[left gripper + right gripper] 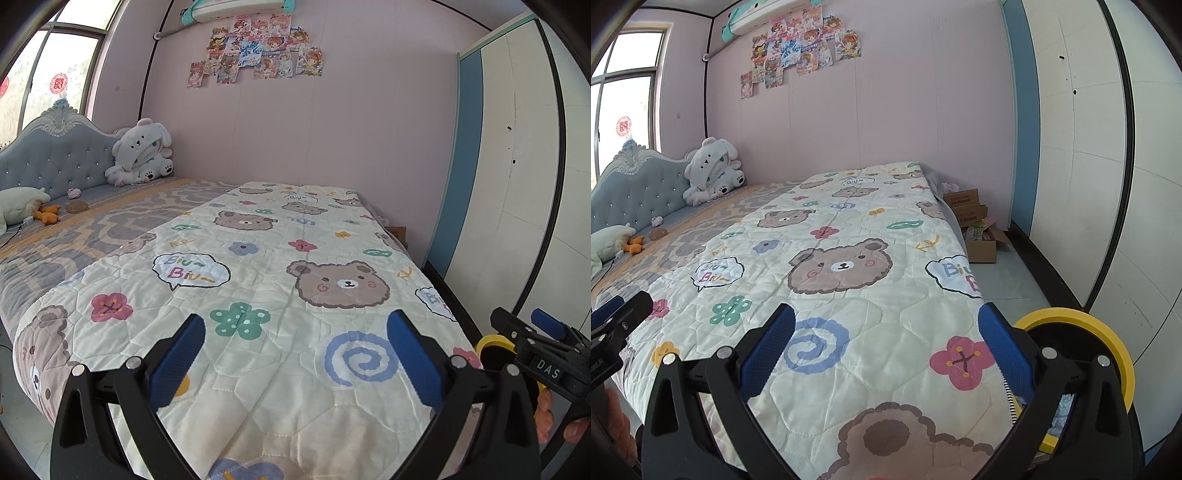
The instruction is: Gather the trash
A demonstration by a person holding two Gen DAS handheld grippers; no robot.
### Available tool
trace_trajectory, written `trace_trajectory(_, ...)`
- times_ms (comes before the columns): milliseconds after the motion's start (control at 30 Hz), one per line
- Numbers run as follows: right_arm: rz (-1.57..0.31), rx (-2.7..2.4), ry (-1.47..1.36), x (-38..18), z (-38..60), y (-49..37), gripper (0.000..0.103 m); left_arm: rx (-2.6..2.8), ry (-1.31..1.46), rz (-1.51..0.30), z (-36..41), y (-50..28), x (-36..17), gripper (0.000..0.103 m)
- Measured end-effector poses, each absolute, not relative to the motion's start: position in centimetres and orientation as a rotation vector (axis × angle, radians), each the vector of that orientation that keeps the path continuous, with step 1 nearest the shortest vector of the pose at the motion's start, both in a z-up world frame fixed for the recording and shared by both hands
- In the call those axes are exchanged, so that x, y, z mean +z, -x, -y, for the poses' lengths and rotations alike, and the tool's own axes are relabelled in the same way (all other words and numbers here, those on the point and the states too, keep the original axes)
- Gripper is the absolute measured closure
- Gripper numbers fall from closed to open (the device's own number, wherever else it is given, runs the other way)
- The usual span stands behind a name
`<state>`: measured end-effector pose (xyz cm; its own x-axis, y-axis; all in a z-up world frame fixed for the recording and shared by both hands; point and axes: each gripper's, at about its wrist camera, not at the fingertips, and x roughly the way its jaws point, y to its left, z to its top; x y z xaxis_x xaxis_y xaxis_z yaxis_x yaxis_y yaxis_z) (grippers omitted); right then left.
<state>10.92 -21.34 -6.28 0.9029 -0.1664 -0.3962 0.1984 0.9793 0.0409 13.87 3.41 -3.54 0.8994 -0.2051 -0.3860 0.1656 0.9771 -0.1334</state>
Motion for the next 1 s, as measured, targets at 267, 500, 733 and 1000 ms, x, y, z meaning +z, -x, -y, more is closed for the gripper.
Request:
trace_trajectory(267, -0.398, -0.198, -0.089, -6.30, 21.25, -10.77, 0.008, -0.198, 0.088, -0.400, -3.05, -13.49, -3.37, 0.008)
trace_trajectory(500, -0.384, -0.215, -0.082, -6.35, 21.26, -10.50, 0.008, -0.199, 0.086, -0.402, -2.90, -13.39, -3.44, 0.008)
trace_trajectory(733, -0.390, -0.215, -0.090, -6.51, 21.35, -10.48, 0.008, -0.205, 0.085, -0.403, -2.69, -13.35, -3.49, 0.008)
trace_trajectory(1000, -0.407, -0.207, -0.109, -6.73, 21.64, -10.71, 0.008, -0.211, 0.084, -0.406, -2.62, -13.37, -3.43, 0.008)
